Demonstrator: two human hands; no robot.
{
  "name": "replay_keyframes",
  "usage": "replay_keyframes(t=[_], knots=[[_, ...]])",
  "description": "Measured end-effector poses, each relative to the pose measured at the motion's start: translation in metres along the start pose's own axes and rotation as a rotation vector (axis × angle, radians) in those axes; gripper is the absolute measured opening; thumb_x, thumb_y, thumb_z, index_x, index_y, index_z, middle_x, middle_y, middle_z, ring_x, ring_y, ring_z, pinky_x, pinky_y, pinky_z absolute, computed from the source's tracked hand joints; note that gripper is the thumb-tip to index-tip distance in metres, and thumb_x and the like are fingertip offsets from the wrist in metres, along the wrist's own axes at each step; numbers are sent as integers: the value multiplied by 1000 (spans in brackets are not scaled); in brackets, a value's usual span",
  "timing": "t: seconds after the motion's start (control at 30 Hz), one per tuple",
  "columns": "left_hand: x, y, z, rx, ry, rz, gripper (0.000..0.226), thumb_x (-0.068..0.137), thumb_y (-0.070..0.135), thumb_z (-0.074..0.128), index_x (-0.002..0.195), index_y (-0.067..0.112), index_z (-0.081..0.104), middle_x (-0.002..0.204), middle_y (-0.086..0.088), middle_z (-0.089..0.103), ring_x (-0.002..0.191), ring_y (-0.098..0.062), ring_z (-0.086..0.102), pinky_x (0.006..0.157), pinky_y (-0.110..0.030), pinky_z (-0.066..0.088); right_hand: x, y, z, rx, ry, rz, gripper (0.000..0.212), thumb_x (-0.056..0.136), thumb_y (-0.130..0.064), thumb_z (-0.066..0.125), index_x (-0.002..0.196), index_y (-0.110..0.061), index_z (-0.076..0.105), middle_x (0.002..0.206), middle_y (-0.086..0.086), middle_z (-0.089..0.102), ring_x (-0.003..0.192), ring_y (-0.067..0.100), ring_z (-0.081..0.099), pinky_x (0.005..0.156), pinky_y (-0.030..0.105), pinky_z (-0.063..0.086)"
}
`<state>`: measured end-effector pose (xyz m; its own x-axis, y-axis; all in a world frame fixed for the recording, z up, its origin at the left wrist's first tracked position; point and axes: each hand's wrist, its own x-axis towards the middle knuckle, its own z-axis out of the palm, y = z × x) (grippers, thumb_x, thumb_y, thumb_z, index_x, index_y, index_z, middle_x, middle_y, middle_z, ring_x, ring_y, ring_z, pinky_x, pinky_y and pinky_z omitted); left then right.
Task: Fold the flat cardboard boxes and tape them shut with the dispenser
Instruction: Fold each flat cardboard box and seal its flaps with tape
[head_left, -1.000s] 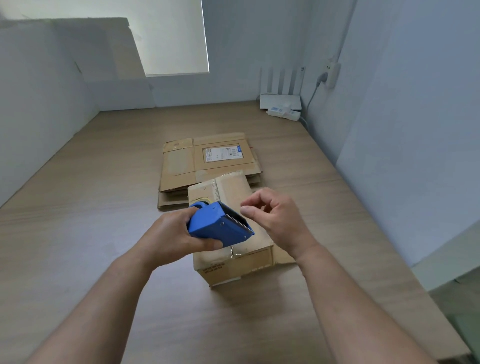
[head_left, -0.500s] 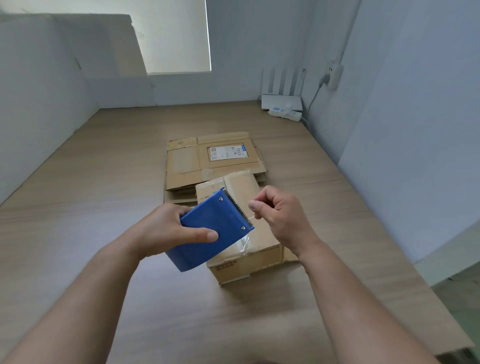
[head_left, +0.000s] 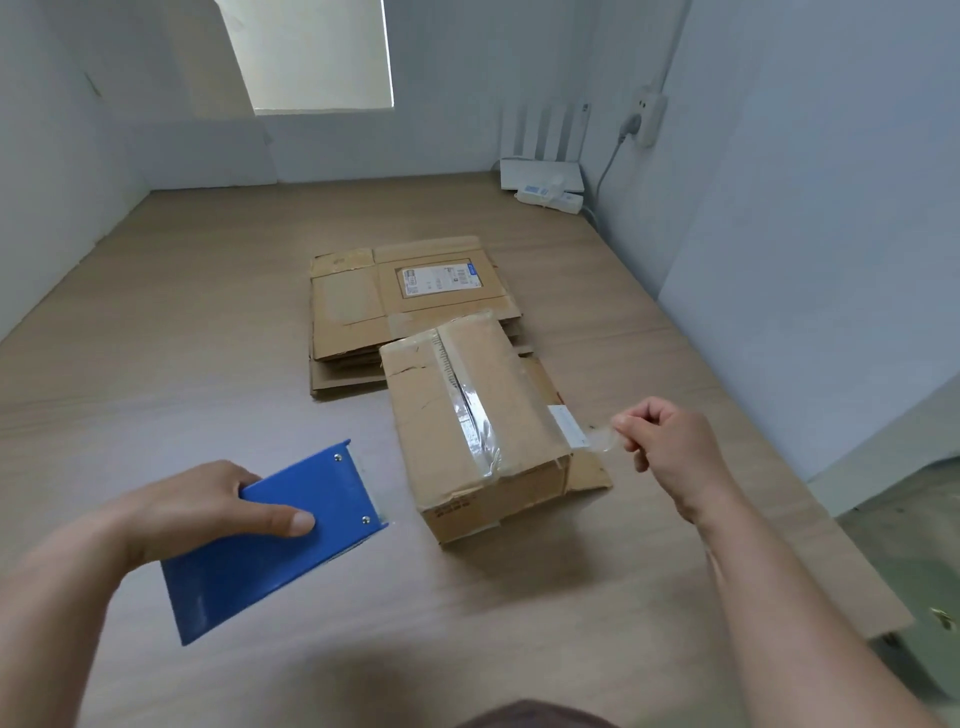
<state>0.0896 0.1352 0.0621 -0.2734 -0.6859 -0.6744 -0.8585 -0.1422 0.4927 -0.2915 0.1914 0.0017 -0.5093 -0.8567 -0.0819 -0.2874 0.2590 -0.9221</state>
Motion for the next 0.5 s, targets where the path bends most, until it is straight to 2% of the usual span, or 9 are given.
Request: replay_keyframes(t=[0.1, 0.23, 0.33, 0.5], knots=[[4, -9, -3, 25, -6, -56, 106, 10, 88, 69, 85, 14, 76, 77, -3, 75, 71, -21, 72, 82, -39, 53, -1, -4, 4, -21, -82, -14, 21, 86, -6, 63, 66, -10, 59, 53, -2, 54, 43, 10, 41, 44, 19, 39], [7, -25, -8, 50, 29, -119, 102, 15, 88, 68, 84, 14, 77, 77, -2, 75, 70, -20, 73, 86, -41, 54, -3, -1, 20, -49, -136, -16, 18, 86, -7, 64, 68, -7, 60, 55, 0, 56, 43, 4, 42, 52, 24, 38], [10, -32, -8, 62, 47, -178, 100, 16, 90, 66, 82, 15, 78, 76, 0, 75, 71, -19, 73, 88, -41, 53, -5, 4, 29, -56, -169, -19, 22, 85, -5, 64, 64, -9, 60, 55, -1, 57, 41, 0, 43, 55, 21, 35], [19, -31, 5, 80, 48, -223, 99, 20, 91, 63, 82, 15, 77, 74, 2, 75, 72, -18, 72, 87, -39, 51, -2, 8, 31, -46, -153, -9, 21, 84, -7, 63, 63, -8, 60, 53, -4, 58, 45, 1, 43, 55, 22, 33]])
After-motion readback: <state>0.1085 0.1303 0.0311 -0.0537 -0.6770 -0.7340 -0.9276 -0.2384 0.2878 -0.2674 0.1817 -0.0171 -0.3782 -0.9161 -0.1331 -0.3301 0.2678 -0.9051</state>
